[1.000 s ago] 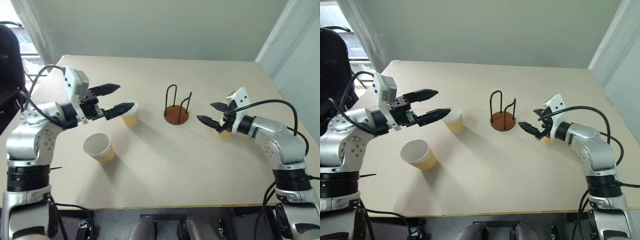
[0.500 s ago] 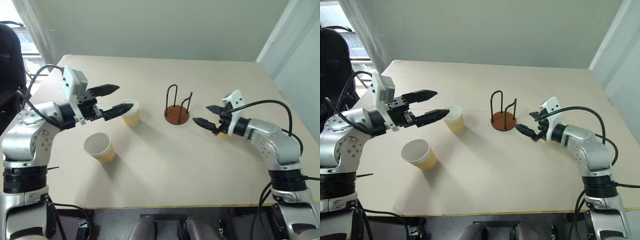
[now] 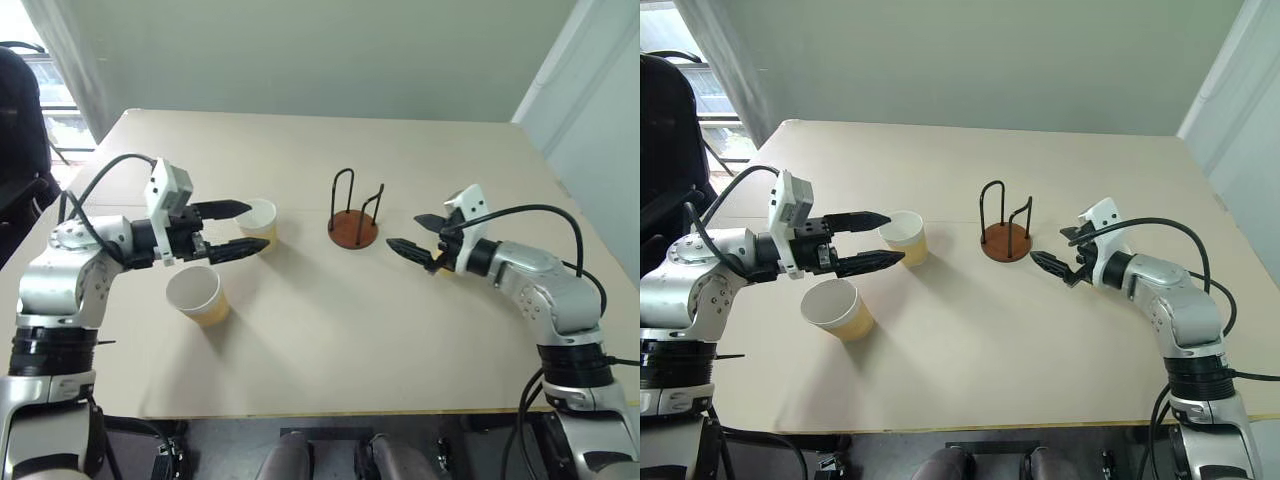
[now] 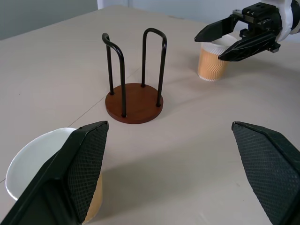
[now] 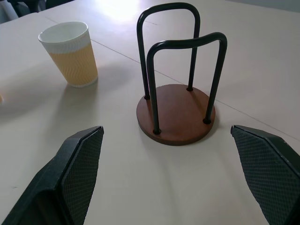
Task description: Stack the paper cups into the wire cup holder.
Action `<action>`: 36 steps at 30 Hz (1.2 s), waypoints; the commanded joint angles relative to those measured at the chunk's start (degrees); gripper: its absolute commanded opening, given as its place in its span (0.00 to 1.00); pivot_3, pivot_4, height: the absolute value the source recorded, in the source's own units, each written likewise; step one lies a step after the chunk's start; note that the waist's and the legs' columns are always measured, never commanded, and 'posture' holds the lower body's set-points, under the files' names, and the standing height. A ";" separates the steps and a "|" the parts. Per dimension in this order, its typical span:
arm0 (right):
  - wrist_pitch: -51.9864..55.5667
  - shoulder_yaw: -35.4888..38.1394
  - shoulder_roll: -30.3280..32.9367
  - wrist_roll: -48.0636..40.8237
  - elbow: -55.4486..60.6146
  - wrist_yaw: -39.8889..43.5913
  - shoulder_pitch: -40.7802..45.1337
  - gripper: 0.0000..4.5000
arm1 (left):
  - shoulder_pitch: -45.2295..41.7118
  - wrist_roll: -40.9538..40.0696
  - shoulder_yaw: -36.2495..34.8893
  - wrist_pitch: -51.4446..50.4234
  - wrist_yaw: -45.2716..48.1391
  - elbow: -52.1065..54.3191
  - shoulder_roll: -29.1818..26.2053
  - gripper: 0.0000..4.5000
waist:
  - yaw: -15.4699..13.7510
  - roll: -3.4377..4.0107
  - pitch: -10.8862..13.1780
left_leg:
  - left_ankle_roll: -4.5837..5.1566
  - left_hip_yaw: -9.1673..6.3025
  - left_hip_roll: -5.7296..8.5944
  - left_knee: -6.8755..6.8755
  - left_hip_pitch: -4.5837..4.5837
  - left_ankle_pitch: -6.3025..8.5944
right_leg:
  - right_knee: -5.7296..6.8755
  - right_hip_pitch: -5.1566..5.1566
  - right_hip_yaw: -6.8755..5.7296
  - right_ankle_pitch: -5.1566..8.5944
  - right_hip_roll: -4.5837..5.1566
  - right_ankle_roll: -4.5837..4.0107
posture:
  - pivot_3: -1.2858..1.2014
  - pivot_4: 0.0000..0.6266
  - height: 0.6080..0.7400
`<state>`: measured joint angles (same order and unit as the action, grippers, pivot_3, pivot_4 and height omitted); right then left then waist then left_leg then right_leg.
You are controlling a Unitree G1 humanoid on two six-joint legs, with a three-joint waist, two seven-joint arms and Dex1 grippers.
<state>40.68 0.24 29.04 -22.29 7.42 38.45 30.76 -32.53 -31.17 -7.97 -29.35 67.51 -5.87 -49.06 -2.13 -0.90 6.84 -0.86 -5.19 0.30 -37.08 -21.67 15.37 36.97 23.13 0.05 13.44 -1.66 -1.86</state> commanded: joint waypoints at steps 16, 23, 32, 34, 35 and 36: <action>-2.47 -4.63 -4.38 7.23 -7.74 -3.94 7.10 0.99 | -4.73 0.33 -2.40 5.41 2.59 -2.02 -1.21 1.00 | 0.02 0.00 0.00 | 0.04 -0.01 0.00 -0.02 -0.25 -0.06 | 0.02 0.30 0.00 -0.05 0.00 0.00 | 0.52 0.24 1.00; -3.52 -5.22 -5.77 9.32 -11.53 -4.81 9.14 0.99 | -9.92 2.21 0.22 6.47 7.89 -6.25 -2.56 1.00 | -0.02 0.00 0.00 | -0.03 -0.02 0.00 -0.02 -0.28 -0.10 | 0.06 0.36 0.00 -0.11 0.00 -0.05 | 0.52 0.24 1.00; -3.41 -5.23 -9.32 10.44 -13.73 -7.11 11.40 0.99 | -9.73 3.90 0.72 7.68 10.46 -8.11 -2.88 1.00 | 0.04 0.00 0.00 | -0.04 -0.03 -0.01 -0.01 -0.33 -0.13 | 0.05 0.44 0.00 -0.13 0.00 -0.06 | 0.52 0.24 1.00; -3.06 -5.21 -9.88 10.40 -13.86 -7.19 11.83 0.99 | -9.47 4.05 0.57 7.73 10.69 -8.12 -2.88 1.00 | 0.04 0.00 0.00 | -0.04 -0.03 -0.01 -0.01 -0.35 -0.13 | 0.04 0.45 0.00 -0.13 0.00 -0.06 | 0.52 0.24 1.00; -2.65 -5.19 -10.20 10.12 -13.74 -7.07 12.03 0.99 | -9.31 4.07 0.46 7.76 10.76 -8.10 -2.91 1.00 | 0.05 0.00 0.00 | -0.04 -0.03 -0.01 -0.01 -0.36 -0.13 | 0.05 0.46 0.00 -0.13 0.00 -0.06 | 0.52 0.24 1.00; -2.27 -5.15 -10.63 9.85 -13.61 -7.06 12.27 0.99 | -9.06 4.07 0.34 7.80 10.80 -8.06 -2.95 1.00 | 0.05 0.00 0.00 | -0.04 -0.03 -0.01 -0.01 -0.36 -0.13 | 0.05 0.46 0.00 -0.13 0.00 -0.06 | 0.52 0.24 1.00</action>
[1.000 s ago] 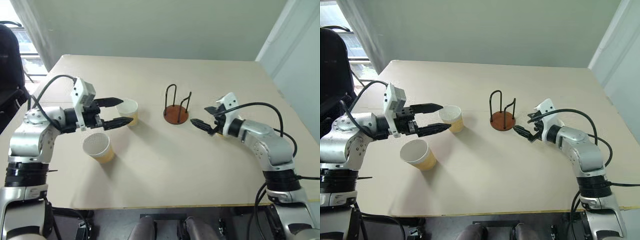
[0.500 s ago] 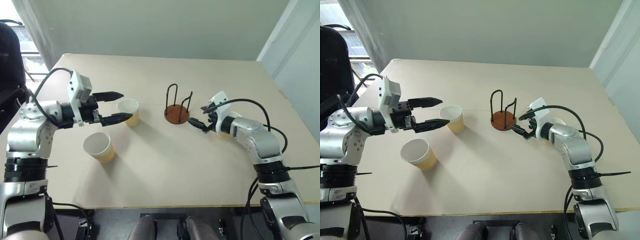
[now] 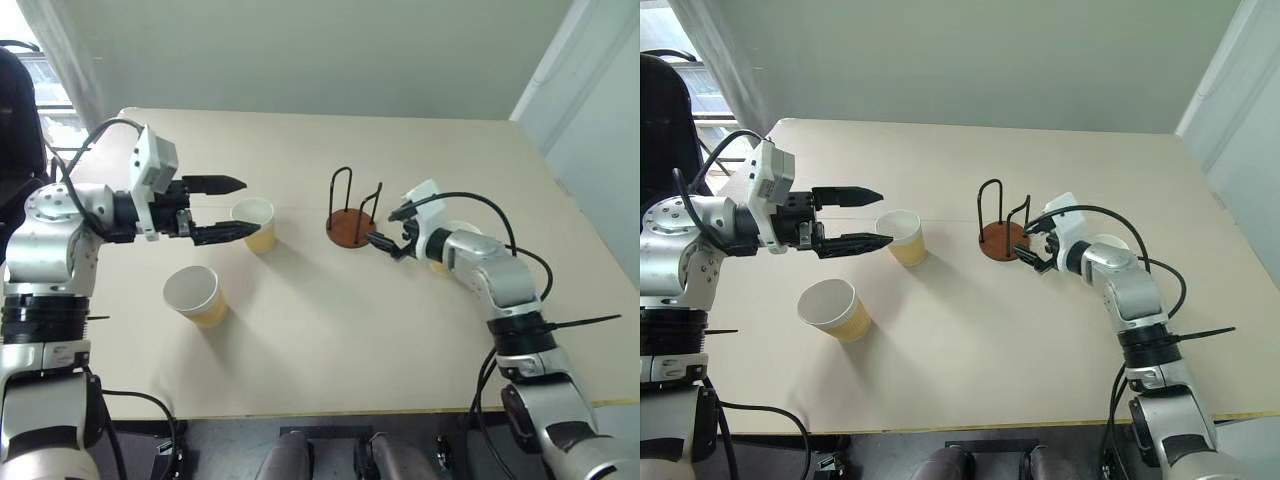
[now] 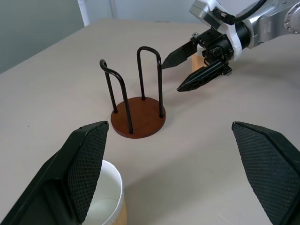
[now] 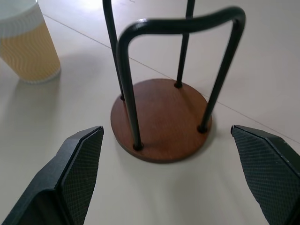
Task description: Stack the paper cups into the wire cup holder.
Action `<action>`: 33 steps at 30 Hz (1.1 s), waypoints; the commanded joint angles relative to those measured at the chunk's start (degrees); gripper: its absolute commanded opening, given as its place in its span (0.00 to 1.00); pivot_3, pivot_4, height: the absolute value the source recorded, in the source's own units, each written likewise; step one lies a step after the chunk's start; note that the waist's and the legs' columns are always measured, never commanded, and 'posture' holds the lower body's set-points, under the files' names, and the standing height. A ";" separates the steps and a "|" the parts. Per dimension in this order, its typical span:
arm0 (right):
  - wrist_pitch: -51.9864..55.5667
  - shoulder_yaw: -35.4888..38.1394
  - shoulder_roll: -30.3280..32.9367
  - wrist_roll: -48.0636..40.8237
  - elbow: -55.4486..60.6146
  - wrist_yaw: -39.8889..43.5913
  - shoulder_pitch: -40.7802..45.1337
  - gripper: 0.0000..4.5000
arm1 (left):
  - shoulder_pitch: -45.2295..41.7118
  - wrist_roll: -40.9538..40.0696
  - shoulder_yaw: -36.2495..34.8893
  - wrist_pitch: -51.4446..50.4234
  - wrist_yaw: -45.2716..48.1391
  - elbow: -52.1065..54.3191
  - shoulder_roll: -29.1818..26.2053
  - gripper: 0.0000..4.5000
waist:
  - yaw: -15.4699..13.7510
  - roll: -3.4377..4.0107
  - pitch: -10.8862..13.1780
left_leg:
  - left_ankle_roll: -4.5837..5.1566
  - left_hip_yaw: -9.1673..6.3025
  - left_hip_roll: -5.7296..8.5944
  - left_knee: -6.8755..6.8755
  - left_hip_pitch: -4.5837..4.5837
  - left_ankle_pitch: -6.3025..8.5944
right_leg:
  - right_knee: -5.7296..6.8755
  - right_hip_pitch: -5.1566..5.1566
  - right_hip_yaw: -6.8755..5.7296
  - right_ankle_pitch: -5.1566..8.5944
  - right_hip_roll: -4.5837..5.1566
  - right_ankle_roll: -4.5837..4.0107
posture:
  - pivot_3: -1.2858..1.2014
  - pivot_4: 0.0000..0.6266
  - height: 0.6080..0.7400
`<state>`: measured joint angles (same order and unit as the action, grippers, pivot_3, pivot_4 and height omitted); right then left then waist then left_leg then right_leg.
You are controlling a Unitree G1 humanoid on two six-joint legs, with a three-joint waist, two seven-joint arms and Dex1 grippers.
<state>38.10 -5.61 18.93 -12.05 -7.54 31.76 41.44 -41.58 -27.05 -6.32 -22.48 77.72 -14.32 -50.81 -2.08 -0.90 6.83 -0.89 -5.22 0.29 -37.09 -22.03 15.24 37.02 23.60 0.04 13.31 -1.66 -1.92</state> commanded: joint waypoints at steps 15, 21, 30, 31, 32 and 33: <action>-1.18 -0.33 -6.04 0.76 -1.64 -1.90 4.21 0.99 | 2.91 -0.59 -3.29 0.96 -0.24 1.23 -2.08 1.00 | 0.12 0.00 0.00 | -0.01 -0.01 0.00 0.00 -0.03 -0.02 | 0.01 0.04 0.00 -0.01 0.00 -0.02 | 0.52 0.24 1.00; -2.23 -0.51 -6.94 2.34 -3.33 -3.49 4.38 0.77 | 3.52 -0.65 -3.86 0.87 -0.71 1.55 -2.31 1.00 | 0.12 0.00 0.00 | -0.02 -0.01 0.00 0.00 -0.03 -0.02 | 0.02 0.05 0.00 -0.02 0.00 -0.03 | 0.52 0.24 1.00; -1.36 -0.10 -6.61 3.10 -4.04 -4.22 4.26 0.04 | 3.65 -0.61 -4.10 0.97 -1.09 1.22 -2.26 1.00 | 0.12 0.00 0.00 | -0.03 0.00 0.00 0.00 -0.04 -0.02 | 0.02 0.07 0.00 -0.02 0.00 -0.04 | 0.52 0.24 1.00; -1.16 -0.11 -6.30 3.05 -4.11 -3.89 4.27 0.01 | 3.59 -0.60 -4.08 0.95 -1.13 1.11 -2.24 1.00 | 0.12 0.00 0.00 | -0.04 -0.01 0.00 0.00 -0.04 -0.02 | 0.02 0.07 0.00 -0.02 0.00 -0.04 | 0.52 0.24 1.00; -0.93 0.01 -5.77 2.81 -4.30 -3.17 4.35 0.01 | 3.48 -0.57 -4.05 0.91 -1.19 0.99 -2.21 1.00 | 0.11 0.00 0.00 | -0.04 -0.01 0.00 0.00 -0.04 -0.02 | 0.02 0.07 0.00 -0.02 0.00 -0.04 | 0.52 0.24 1.00; -0.77 0.10 -5.12 2.54 -4.51 -2.26 4.49 0.01 | 3.32 -0.61 -4.02 0.81 -1.22 0.86 -2.18 1.00 | 0.10 0.00 0.00 | -0.04 0.00 0.00 0.00 -0.05 -0.01 | 0.02 0.07 0.00 -0.02 0.00 -0.04 | 0.52 0.24 1.00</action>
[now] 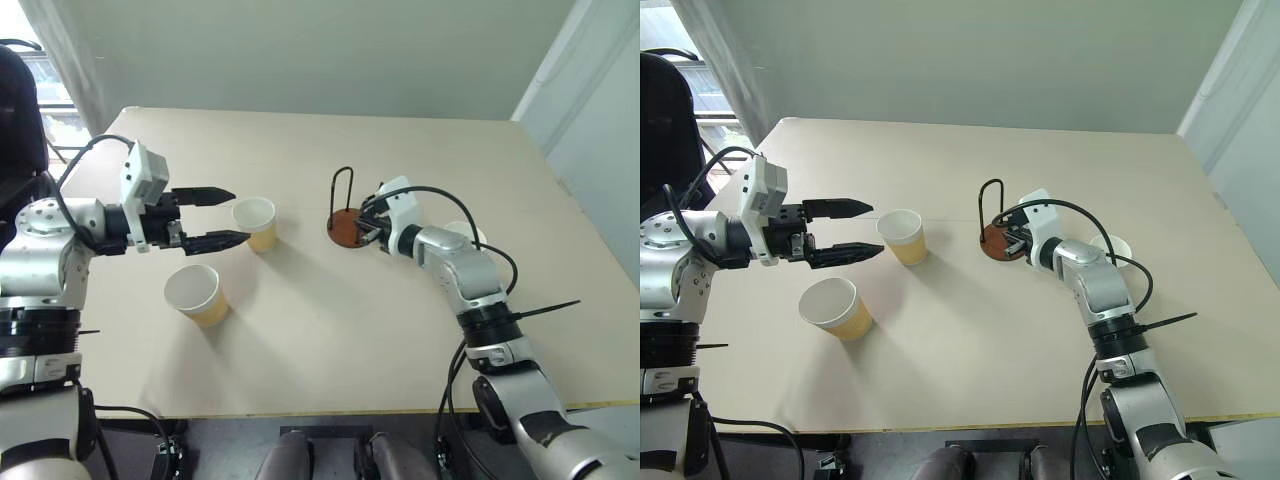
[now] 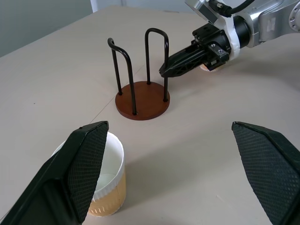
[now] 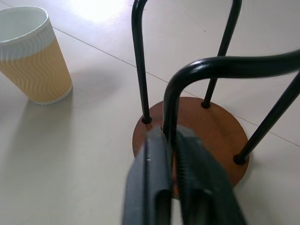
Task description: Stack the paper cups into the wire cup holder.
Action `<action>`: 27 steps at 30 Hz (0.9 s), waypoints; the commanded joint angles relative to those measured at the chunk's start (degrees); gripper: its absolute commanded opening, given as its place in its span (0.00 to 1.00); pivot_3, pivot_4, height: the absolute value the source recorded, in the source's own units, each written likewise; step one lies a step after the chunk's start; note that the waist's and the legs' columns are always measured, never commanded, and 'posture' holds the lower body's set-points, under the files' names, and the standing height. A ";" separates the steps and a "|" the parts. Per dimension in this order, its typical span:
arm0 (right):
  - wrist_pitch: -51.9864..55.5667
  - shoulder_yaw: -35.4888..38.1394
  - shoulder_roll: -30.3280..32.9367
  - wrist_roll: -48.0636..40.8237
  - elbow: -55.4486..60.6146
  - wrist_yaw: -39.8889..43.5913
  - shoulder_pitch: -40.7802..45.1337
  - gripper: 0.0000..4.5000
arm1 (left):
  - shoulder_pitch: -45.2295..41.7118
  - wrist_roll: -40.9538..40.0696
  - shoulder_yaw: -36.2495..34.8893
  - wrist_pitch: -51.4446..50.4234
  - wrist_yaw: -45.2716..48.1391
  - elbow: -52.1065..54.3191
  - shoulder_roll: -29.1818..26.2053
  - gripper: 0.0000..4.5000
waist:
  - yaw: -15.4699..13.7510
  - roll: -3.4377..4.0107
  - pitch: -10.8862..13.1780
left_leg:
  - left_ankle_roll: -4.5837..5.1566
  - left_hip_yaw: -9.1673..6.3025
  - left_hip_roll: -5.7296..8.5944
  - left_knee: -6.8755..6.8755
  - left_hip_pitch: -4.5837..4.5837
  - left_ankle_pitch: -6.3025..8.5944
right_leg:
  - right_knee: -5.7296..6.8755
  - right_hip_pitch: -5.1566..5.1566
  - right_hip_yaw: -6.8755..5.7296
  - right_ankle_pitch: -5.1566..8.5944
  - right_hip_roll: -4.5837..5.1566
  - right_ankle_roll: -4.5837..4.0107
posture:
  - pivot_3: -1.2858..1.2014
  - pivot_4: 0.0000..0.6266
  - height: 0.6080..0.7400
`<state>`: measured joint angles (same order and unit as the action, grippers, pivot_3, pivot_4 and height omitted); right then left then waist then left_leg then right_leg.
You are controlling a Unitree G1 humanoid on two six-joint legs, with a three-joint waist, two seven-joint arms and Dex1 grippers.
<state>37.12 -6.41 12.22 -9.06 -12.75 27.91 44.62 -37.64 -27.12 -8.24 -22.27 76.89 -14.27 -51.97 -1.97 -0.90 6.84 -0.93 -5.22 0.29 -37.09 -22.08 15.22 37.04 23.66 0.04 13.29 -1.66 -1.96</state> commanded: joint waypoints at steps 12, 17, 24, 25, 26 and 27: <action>0.47 -0.83 13.89 -5.97 6.07 23.17 2.29 0.01 | -2.47 -0.12 -0.58 0.38 1.35 -0.97 -0.82 1.00 | -0.08 0.00 0.00 | -0.04 0.02 0.00 0.01 -0.15 -0.02 | -0.01 0.09 0.00 -0.02 0.00 0.01 | 0.52 0.24 1.00; 4.17 -0.77 15.50 -10.29 12.91 27.41 0.36 0.01 | -3.30 0.20 0.08 0.33 2.24 -1.79 -0.90 1.00 | 0.13 -0.01 0.00 | -0.03 0.02 0.00 0.01 -0.16 -0.08 | -0.03 0.11 0.00 -0.02 0.00 0.01 | 0.52 0.24 1.00; 7.43 -2.07 15.57 -13.11 19.49 28.40 -2.79 0.01 | -4.42 0.53 0.93 0.01 3.13 -2.37 -1.06 1.00 | 0.13 -0.01 -0.01 | 0.06 0.02 0.00 -0.04 -0.18 -0.16 | -0.02 0.10 0.00 -0.07 0.00 0.06 | 0.52 0.24 1.00; 7.71 -2.16 15.51 -13.36 19.99 28.24 -3.16 0.01 | -4.48 0.51 1.00 -0.09 3.16 -2.28 -1.10 1.00 | 0.13 -0.01 -0.01 | 0.07 0.02 0.00 -0.04 -0.18 -0.18 | -0.02 0.10 0.00 -0.08 0.00 0.06 | 0.52 0.24 1.00; 7.83 -2.34 15.43 -13.42 20.34 28.01 -3.50 0.01 | -4.49 0.51 1.04 -0.15 3.20 -2.23 -1.16 1.00 | 0.13 -0.01 -0.01 | 0.07 0.02 0.00 -0.04 -0.18 -0.20 | -0.02 0.10 0.00 -0.09 0.00 0.05 | 0.52 0.24 1.00; 7.84 -2.52 15.42 -13.49 20.65 27.93 -3.80 0.01 | -4.49 0.50 1.04 -0.20 3.21 -2.18 -1.20 1.00 | 0.14 -0.01 -0.01 | 0.07 0.02 0.00 -0.05 -0.18 -0.21 | -0.01 0.10 0.00 -0.09 0.00 0.05 | 0.52 0.24 1.00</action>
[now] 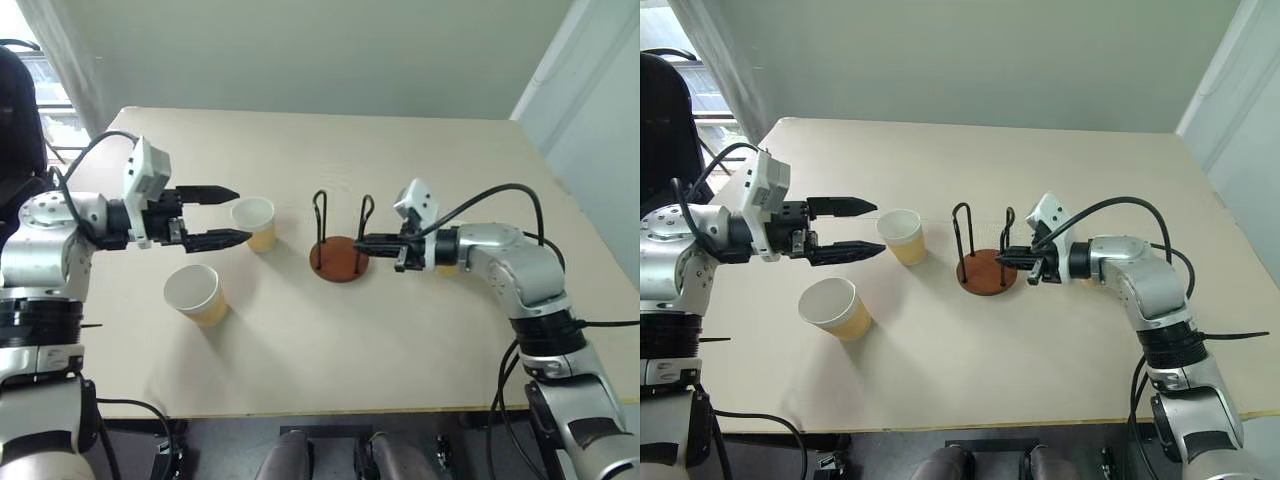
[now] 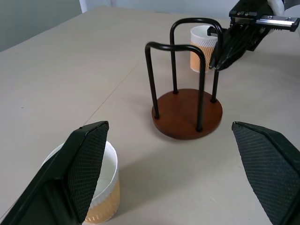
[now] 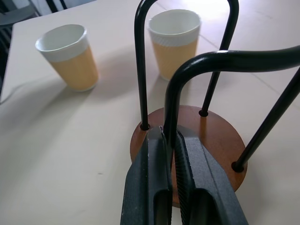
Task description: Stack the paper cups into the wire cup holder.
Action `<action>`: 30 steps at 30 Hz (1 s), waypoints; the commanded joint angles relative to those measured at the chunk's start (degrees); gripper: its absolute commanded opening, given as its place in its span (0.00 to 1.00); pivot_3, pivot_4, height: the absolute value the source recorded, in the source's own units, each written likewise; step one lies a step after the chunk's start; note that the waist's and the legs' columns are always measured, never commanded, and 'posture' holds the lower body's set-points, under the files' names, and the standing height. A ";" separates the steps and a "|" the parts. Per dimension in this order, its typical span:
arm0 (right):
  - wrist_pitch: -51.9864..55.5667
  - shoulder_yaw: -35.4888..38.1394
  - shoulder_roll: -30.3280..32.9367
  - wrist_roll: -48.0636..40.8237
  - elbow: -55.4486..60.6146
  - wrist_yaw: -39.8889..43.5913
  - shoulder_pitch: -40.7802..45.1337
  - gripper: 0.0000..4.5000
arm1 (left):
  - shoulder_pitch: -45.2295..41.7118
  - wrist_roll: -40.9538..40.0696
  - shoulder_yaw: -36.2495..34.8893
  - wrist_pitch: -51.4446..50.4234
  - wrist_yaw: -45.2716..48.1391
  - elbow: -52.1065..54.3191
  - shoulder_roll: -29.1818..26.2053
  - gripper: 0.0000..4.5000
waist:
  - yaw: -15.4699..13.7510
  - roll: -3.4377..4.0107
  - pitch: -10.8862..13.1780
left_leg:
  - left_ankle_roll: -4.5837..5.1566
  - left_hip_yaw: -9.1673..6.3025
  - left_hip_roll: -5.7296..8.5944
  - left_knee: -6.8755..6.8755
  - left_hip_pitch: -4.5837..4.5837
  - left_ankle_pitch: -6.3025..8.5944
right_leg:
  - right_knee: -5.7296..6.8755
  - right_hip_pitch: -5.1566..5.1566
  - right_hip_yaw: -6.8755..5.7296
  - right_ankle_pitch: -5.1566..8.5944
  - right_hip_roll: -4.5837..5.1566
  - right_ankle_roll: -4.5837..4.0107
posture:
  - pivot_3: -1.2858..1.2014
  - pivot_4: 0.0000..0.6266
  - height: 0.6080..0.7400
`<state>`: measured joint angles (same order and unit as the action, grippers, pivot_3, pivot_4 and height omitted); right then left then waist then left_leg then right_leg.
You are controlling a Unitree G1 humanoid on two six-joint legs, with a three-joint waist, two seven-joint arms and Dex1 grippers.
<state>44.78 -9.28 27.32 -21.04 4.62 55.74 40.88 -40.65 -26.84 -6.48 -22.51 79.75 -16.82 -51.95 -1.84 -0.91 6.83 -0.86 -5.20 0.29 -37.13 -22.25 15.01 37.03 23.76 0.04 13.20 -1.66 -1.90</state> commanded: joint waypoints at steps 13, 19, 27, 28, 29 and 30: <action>-1.50 -2.14 0.70 -0.69 3.81 0.35 -2.44 0.01 | -1.58 0.07 -0.75 -0.96 0.08 1.48 -1.54 1.00 | 0.03 0.00 0.00 | 0.03 0.00 0.00 0.00 0.00 -0.05 | 0.00 0.00 0.00 -0.04 0.00 0.00 | 0.52 0.24 1.00; -3.33 -3.44 1.19 0.67 1.75 0.80 -2.49 0.01 | -2.02 0.17 -0.72 -1.14 -0.20 1.31 -1.40 1.00 | 0.04 -0.01 0.00 | 0.03 0.00 0.00 0.00 0.00 -0.05 | 0.00 0.00 0.00 -0.04 0.00 0.00 | 0.52 0.24 1.00; -5.18 -4.29 2.57 2.16 0.19 1.69 -2.80 0.32 | -2.20 0.11 -0.73 -1.38 -0.58 1.52 -1.14 1.00 | 0.04 -0.01 0.00 | 0.04 0.00 0.00 -0.01 0.00 -0.05 | 0.00 0.00 0.00 -0.04 0.00 0.00 | 0.52 0.24 1.00; -5.26 -4.23 2.73 2.18 0.17 1.78 -2.90 0.39 | -2.22 0.06 -0.74 -1.44 -0.62 1.58 -1.09 1.00 | 0.04 -0.01 0.00 | 0.04 0.00 0.00 -0.01 0.00 -0.06 | 0.00 0.00 0.00 -0.04 0.00 0.00 | 0.52 0.24 1.00; -5.31 -4.18 2.83 2.16 0.16 1.87 -2.96 0.39 | -2.23 0.03 -0.74 -1.48 -0.64 1.61 -1.06 1.00 | 0.04 -0.01 0.00 | 0.04 0.00 0.00 -0.01 0.00 -0.06 | 0.00 0.00 0.00 -0.04 0.00 0.00 | 0.52 0.24 1.00; -5.36 -4.15 2.93 2.12 0.19 1.92 -3.03 0.39 | -2.24 0.00 -0.74 -1.51 -0.64 1.64 -1.04 1.00 | 0.04 -0.01 0.00 | 0.04 0.00 0.00 -0.01 0.00 -0.06 | 0.00 -0.01 0.00 -0.05 0.00 -0.01 | 0.52 0.24 1.00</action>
<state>40.48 -14.03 29.76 -18.78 3.83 57.07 37.74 -41.40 -26.68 -6.48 -24.03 79.40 -16.79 -52.42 -1.80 -0.92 6.82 -0.82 -5.20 0.29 -37.14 -22.26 14.96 37.04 23.76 0.04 13.15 -1.66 -1.91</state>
